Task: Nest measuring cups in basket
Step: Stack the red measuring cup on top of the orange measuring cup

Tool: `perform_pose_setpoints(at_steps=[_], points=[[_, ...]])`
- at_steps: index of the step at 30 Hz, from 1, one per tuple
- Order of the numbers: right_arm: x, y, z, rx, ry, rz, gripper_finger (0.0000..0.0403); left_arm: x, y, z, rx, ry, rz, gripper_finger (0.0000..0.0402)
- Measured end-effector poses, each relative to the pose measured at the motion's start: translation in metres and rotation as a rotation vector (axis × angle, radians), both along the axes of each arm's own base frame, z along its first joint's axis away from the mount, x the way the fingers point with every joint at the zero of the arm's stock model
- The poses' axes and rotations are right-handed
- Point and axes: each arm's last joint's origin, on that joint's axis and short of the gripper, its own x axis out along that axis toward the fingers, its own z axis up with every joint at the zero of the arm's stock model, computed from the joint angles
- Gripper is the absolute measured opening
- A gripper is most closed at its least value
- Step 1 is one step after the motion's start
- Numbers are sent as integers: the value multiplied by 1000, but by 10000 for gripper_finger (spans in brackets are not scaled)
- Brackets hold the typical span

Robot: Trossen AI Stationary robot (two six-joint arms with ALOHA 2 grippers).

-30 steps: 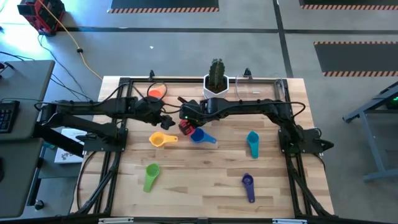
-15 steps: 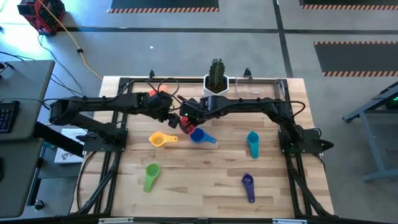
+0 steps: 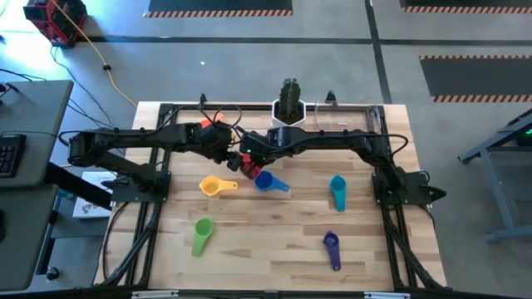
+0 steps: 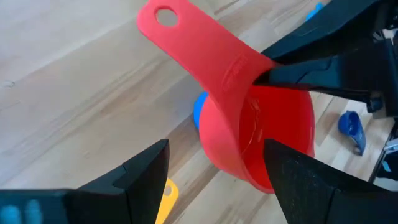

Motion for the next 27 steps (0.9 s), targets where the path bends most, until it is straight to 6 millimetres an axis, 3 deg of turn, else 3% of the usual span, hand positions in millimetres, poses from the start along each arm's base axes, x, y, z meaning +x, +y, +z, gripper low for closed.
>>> perform_pose_setpoints(at_steps=[18, 27], points=[[-5, -14, -2, 86, 35, -9, 2, -9, 18, -2, -24, 36, -11, 250], [-7, -15, -3, 124, 50, -40, 2, -11, 25, 6, 61, 50, 45, 246]])
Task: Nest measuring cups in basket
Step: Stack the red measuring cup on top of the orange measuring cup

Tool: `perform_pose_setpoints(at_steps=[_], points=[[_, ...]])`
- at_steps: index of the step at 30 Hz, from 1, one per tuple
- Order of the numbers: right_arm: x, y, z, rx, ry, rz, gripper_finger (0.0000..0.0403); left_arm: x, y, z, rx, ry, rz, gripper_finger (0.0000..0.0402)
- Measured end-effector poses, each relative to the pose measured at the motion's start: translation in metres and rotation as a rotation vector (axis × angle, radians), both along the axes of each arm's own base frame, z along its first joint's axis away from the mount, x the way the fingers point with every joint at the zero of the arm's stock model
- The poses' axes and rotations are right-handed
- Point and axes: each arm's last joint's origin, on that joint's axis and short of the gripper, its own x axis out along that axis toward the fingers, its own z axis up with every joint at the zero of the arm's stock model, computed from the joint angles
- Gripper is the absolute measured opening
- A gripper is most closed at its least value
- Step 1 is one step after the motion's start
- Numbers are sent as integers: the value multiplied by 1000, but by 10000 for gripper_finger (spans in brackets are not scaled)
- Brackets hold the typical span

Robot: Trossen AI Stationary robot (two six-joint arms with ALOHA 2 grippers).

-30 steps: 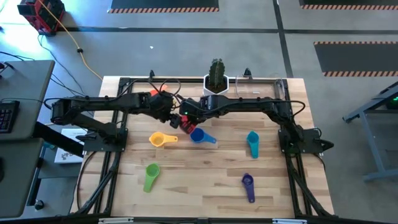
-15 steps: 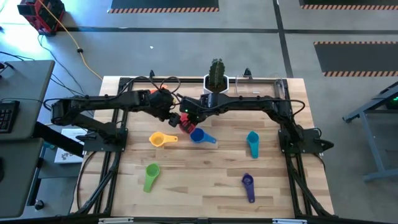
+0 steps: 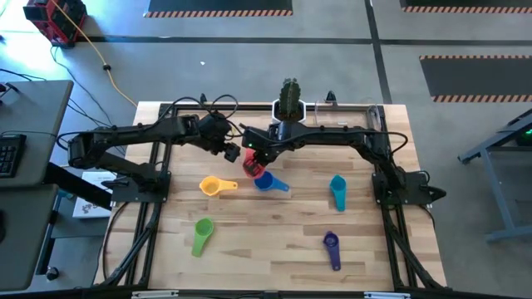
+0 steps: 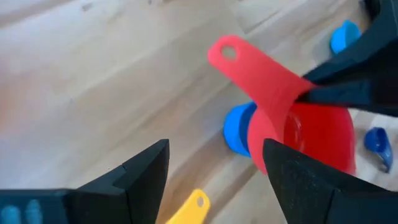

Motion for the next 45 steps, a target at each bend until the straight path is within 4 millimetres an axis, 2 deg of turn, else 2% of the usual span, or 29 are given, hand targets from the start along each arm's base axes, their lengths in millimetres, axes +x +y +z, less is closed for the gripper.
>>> perform_pose_setpoints(at_steps=[12, 19, 28, 45], points=[[3, -5, 2, -21, -35, 63, 2, 6, -7, 3, 4, -57, -158, 205], [4, -3, 2, -22, -49, 86, 2, 13, -16, 8, 1, -132, -212, 205], [5, 2, 16, -25, -62, 91, 3, 12, -17, 4, -3, -97, -234, 204], [9, 4, 18, 5, -110, 196, 2, 10, -17, -2, -41, -30, -228, 204]])
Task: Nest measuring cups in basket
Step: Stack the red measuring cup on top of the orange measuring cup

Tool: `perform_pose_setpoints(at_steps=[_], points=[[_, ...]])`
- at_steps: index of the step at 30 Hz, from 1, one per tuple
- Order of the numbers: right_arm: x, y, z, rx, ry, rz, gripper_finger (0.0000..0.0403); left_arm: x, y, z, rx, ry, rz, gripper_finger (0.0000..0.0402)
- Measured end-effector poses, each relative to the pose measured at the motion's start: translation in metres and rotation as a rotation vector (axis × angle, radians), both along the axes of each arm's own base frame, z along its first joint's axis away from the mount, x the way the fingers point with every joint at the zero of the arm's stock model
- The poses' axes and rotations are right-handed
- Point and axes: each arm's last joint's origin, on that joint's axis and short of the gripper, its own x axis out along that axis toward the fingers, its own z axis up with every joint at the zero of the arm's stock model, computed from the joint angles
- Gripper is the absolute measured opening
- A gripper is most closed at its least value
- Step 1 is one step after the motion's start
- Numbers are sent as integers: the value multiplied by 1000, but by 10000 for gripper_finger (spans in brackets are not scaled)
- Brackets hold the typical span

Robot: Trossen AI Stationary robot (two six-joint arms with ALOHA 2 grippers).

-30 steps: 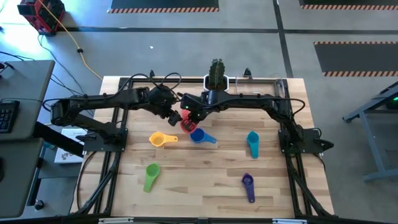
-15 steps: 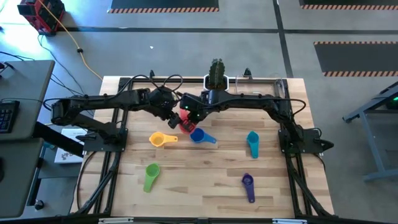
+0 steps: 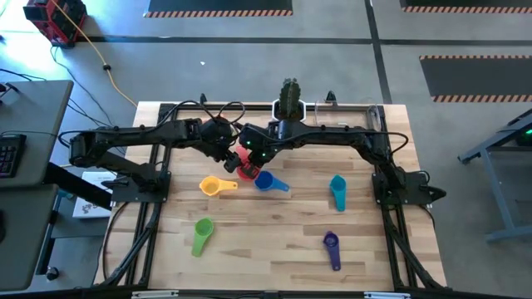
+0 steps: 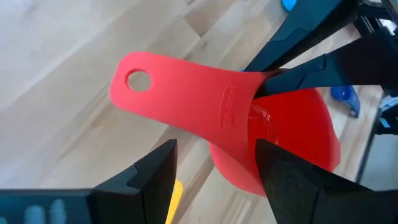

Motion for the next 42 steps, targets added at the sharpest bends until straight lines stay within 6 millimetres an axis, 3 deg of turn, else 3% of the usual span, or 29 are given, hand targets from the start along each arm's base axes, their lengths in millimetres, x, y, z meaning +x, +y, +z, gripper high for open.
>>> perform_pose_setpoints(at_steps=[11, 23, 31, 42], points=[[0, 1, 0, 45, 2, -28, 2, 0, 0, -1, 3, 6, -9, 195], [3, 7, 1, 45, -28, 26, 2, 1, -2, -1, -29, -11, -78, 106], [3, 7, 2, 10, -32, 29, 4, 1, -1, -1, 9, -12, -63, 24], [3, 8, 2, 25, -34, 50, 61, 2, 0, -2, 60, -12, -85, 17]])
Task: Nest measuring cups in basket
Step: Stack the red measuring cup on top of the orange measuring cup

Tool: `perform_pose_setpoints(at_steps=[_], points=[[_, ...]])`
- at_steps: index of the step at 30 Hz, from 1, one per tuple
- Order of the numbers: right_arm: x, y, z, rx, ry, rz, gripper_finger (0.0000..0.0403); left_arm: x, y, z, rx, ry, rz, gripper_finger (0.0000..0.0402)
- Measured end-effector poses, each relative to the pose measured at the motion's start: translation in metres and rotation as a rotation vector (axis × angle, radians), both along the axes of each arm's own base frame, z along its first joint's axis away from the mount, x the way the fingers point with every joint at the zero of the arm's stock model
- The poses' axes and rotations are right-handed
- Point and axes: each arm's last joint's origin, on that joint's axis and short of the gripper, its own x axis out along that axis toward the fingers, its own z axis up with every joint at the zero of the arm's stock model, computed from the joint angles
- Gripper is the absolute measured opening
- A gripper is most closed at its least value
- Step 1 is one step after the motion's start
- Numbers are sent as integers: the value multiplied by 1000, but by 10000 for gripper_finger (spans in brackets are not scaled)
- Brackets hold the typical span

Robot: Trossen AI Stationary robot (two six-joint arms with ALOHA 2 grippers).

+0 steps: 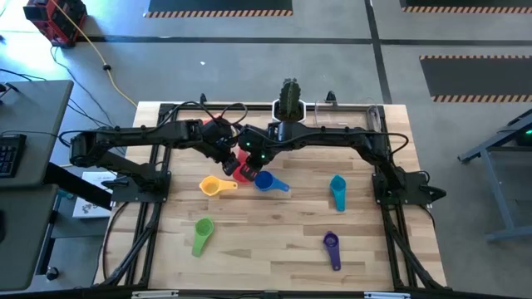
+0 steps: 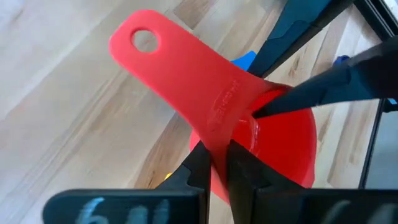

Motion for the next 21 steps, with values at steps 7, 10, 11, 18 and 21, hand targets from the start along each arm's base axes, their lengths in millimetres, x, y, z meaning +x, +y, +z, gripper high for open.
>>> perform_pose_setpoints(at_steps=[7, 10, 11, 18, 21], points=[[0, -2, 0, 0, -1, 2, 78, 0, 0, 0, 4, 0, 8, 14], [0, -1, 0, 0, 0, 5, 84, 1, -1, 0, 4, 1, 8, 14], [0, -1, 1, -1, 0, 6, 86, 1, -1, 0, 4, 1, 8, 14], [-1, -1, 1, -7, -2, 12, 129, 1, -1, 0, 1, 1, 12, 12], [-1, -2, 1, -15, -2, 13, 157, 1, -1, 0, 1, 0, 11, 12]])
